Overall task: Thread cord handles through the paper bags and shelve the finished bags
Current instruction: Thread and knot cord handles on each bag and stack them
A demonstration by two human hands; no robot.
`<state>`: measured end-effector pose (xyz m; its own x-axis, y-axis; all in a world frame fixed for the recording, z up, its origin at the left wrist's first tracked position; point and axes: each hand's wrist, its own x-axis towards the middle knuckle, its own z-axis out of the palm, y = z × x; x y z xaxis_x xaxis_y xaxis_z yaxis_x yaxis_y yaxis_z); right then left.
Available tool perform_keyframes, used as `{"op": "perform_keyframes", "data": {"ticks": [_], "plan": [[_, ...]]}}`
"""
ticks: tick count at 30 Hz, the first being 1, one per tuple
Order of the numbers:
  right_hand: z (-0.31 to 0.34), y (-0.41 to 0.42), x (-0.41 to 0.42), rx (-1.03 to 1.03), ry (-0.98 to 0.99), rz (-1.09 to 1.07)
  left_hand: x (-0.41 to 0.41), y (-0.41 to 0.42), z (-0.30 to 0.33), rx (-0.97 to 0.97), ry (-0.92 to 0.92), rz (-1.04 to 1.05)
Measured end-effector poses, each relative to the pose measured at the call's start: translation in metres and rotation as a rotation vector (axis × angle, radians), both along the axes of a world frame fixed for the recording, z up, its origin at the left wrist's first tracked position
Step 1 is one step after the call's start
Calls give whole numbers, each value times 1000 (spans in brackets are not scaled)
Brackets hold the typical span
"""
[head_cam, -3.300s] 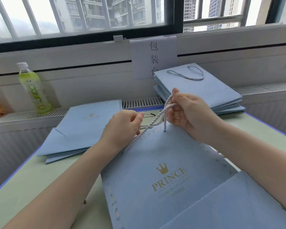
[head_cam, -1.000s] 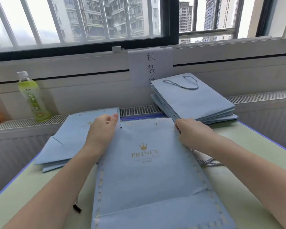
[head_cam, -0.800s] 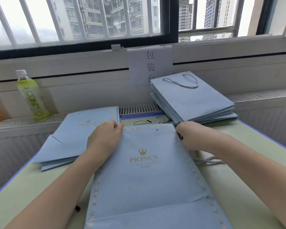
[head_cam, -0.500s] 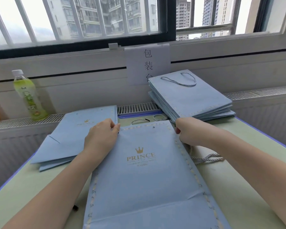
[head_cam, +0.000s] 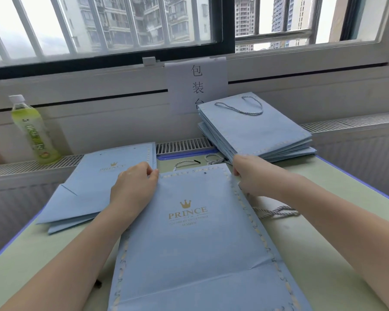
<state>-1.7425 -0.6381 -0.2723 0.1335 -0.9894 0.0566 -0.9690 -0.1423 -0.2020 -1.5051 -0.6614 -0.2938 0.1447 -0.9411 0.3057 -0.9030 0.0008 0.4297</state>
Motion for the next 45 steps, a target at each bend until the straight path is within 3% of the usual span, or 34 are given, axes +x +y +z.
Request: {"op": "perform_keyframes", "data": {"ticks": [6,10,12,17,21,24,28,31,35,39,45], "plan": [[22,6,7,-512,-369,92,-12,5,0,-42,72,-80],[26,24,27,-454,-730,273,-32,11,-4,-67,79,-181],[22,29,36,-392,-814,355,-40,14,-8,-54,72,-233],[-1,25,46,-398,-675,413,-50,25,-8,-240,185,-500],[-12,20,45,-458,-561,432,-49,29,-3,-276,240,-635],[-15,18,45,-485,-527,448,-44,26,-5,-329,123,-624],[-17,20,47,-482,-518,442,-35,25,-3,-503,-245,-540],[-20,17,47,-416,-493,397,-29,19,-3,-564,-397,-474],[-20,13,44,-382,-479,349,-30,18,-2,-286,-410,-384],[-23,11,42,-355,-475,289,-27,18,1,-162,-372,-315],[-25,10,41,-388,-446,299,-27,14,2,-12,3,-408]]}}
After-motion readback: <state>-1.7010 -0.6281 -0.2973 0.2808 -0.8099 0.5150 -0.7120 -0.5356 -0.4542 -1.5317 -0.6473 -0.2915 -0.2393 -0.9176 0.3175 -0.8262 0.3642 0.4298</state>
